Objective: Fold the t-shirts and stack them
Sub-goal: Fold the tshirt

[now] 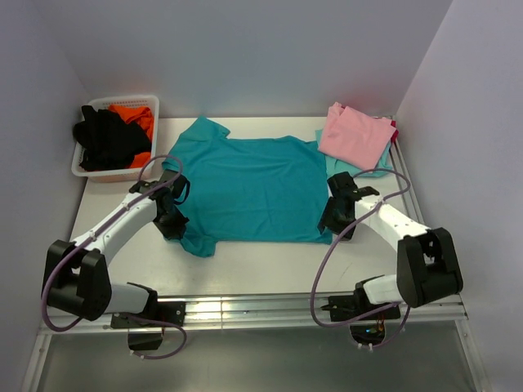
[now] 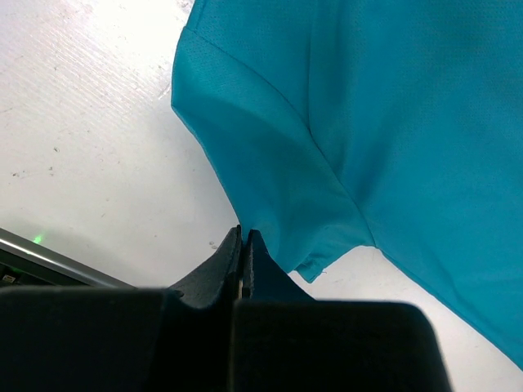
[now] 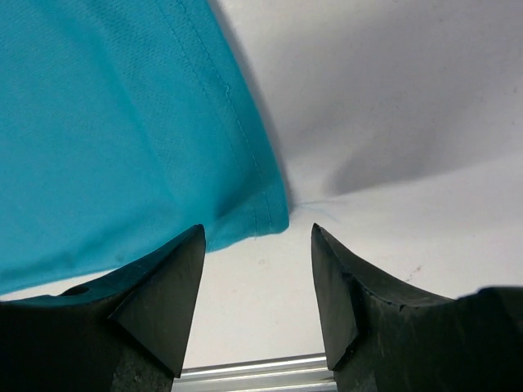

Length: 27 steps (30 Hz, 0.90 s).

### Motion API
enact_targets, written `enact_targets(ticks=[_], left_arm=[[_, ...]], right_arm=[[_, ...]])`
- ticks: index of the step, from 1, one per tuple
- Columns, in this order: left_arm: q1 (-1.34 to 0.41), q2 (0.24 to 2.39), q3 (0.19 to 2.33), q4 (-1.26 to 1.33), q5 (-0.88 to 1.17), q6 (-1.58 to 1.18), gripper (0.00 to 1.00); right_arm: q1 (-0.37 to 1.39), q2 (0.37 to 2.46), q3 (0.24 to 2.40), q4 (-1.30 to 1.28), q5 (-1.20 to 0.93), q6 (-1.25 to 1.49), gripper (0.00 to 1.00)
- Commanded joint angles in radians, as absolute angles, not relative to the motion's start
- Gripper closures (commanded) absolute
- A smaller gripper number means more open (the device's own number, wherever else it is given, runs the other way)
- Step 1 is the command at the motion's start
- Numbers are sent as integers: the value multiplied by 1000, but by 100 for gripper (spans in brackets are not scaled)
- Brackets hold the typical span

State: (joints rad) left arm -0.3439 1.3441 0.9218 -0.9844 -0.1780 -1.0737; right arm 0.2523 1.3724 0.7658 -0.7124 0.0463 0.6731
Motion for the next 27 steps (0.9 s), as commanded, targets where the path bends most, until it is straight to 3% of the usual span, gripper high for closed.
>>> enact_targets(ticks=[1, 8, 22, 27], left_arm=[[-341, 1353, 953, -974, -179, -1055, 100], [-339, 1361, 953, -969, -178, -1054, 100], [-339, 1353, 936, -971, -176, -1049, 100], [-327, 1345, 931, -971, -176, -1042, 100]], right_arm=[[245, 1330, 762, -758, 72, 695, 38], [250, 1302, 707, -736, 60, 709, 40], [250, 1497, 778, -666, 60, 695, 42], [250, 1502, 756, -658, 61, 692, 56]])
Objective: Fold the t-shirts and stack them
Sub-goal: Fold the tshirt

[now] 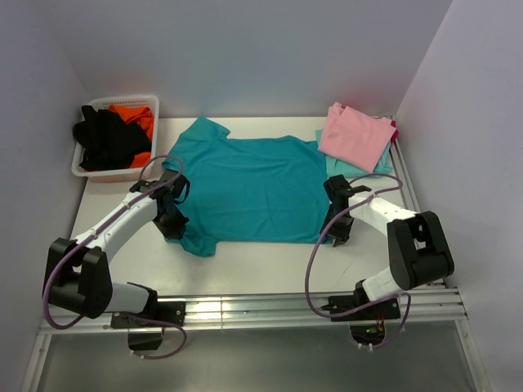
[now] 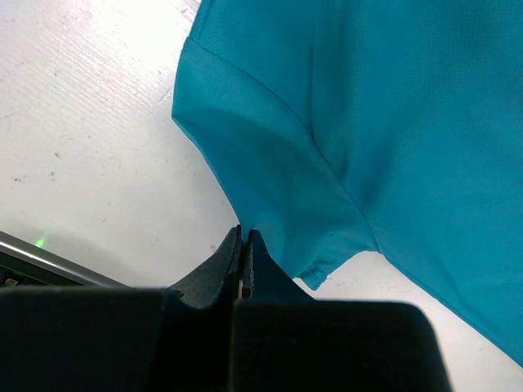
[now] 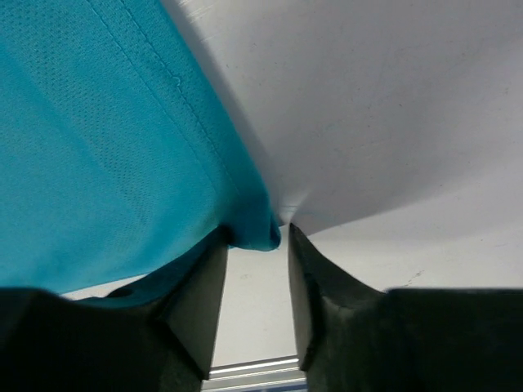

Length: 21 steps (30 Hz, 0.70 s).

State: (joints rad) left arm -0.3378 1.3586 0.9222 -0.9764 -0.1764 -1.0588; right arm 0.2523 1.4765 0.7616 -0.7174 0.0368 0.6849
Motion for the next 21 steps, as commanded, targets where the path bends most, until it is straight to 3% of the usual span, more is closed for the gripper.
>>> enact_targets(ticks=[1, 4, 5, 8, 21], left_arm=[[-322, 1344, 927, -969, -175, -1040, 100], [-308, 1342, 920, -960, -166, -1031, 100], [-305, 1344, 920, -959, -164, -1029, 100], [-299, 1347, 931, -962, -160, -1023, 100], [-298, 1301, 1003, -1089, -84, -989, 100]], right_arm=[[250, 1502, 752, -657, 60, 692, 59], [250, 1505, 744, -657, 60, 687, 72], [250, 1505, 744, -660, 60, 689, 82], [250, 1505, 753, -678, 63, 689, 100], [252, 1348, 830, -876, 54, 661, 100]])
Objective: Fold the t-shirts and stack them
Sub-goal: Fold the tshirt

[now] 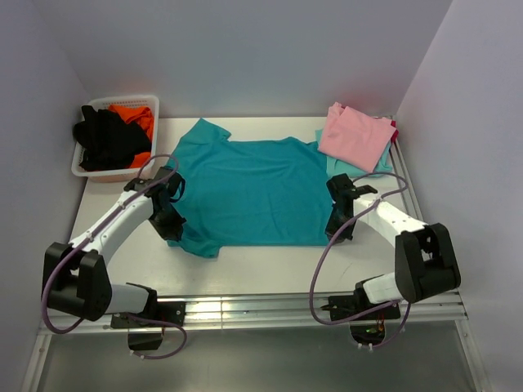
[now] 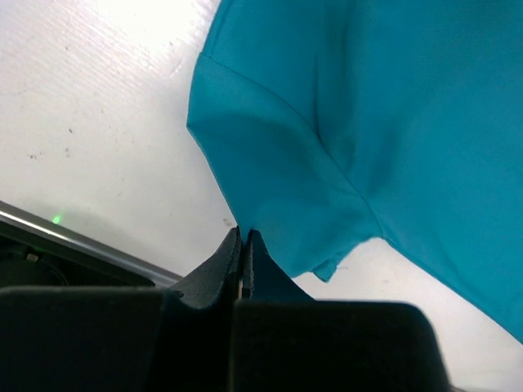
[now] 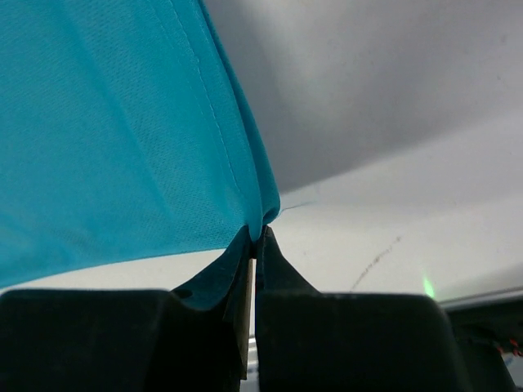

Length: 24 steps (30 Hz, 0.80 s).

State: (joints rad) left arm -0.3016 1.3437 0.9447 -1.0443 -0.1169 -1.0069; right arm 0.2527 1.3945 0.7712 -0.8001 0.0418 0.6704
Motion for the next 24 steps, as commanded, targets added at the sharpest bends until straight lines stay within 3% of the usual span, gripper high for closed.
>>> enact_targets(ticks=[1, 13, 24], left_arm=[[-298, 1301, 1029, -1095, -81, -989, 100], [-285, 1495, 1325, -1118, -54, -960, 100], [-124, 1865, 1612, -1031, -55, -865, 100]], right_arm=[[252, 1345, 845, -903, 54, 661, 100], [249, 1488, 1256, -1052, 104, 600, 100], [207, 1963, 1682, -1083, 170, 560, 100]])
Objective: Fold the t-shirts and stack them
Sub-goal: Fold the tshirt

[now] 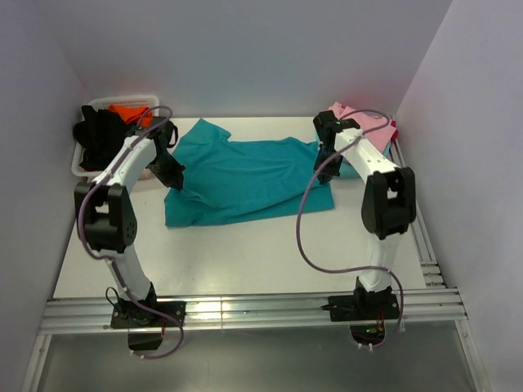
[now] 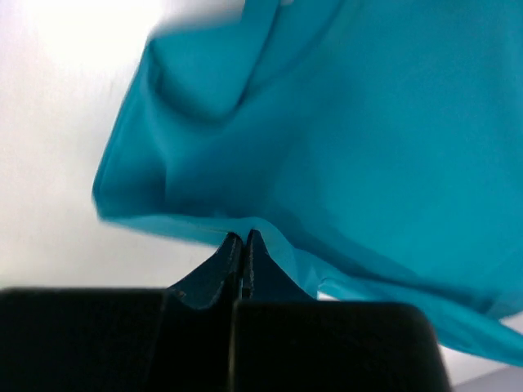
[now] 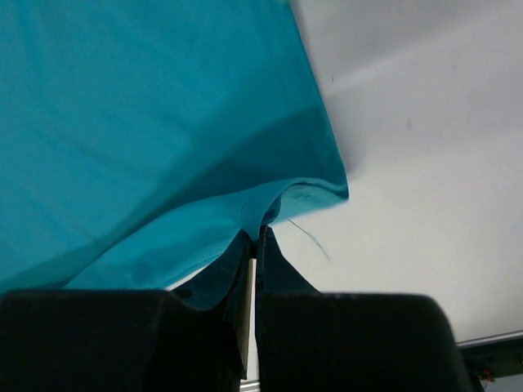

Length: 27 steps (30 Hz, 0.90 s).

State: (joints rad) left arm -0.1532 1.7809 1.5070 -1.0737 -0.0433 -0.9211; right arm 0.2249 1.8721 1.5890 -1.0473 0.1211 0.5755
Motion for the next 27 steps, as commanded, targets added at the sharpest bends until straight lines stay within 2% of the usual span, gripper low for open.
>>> enact_targets(ticks=[1, 3, 5, 6, 7, 8, 9, 10, 11, 15, 16, 22, 27], left_arm=[[-117, 1941, 1643, -1026, -58, -859, 100], [-97, 2018, 1737, -996, -32, -836, 100], [-78, 2139, 1814, -986, -18, -821, 91], [-72, 2223, 1903, -1005, -9, -816, 82], [-66, 2261, 1957, -1018, 6, -808, 51], [-55, 2291, 2004, -1029, 9, -804, 41], [-54, 2310, 2069, -1048, 5, -804, 37], [-54, 2318, 2086, -1048, 5, -807, 11], [-49, 2312, 2092, -1045, 5, -808, 3], [-44, 2183, 1999, -1014, -47, -822, 1], [-44, 2115, 1973, -993, -52, -824, 1], [-46, 1924, 1844, -1018, -77, -813, 0], [-55, 1723, 1525, -965, -72, -814, 2]], right_arm=[[195, 2003, 1756, -1091, 179, 563, 100], [186, 2129, 1848, -1133, 181, 580, 100], [173, 2251, 1992, -1170, 196, 592, 100], [172, 2293, 2046, -1227, 195, 606, 81], [167, 2331, 2151, -1251, 189, 607, 70], [166, 2389, 2196, -1271, 202, 610, 61], [166, 2407, 2229, -1305, 209, 621, 39], [166, 2422, 2270, -1311, 206, 621, 10], [164, 2427, 2279, -1316, 204, 620, 7], [164, 2326, 2183, -1272, 218, 614, 5], [164, 2292, 2101, -1253, 221, 614, 5], [166, 1967, 1812, -1174, 244, 592, 5], [166, 1800, 1568, -1123, 222, 591, 5]])
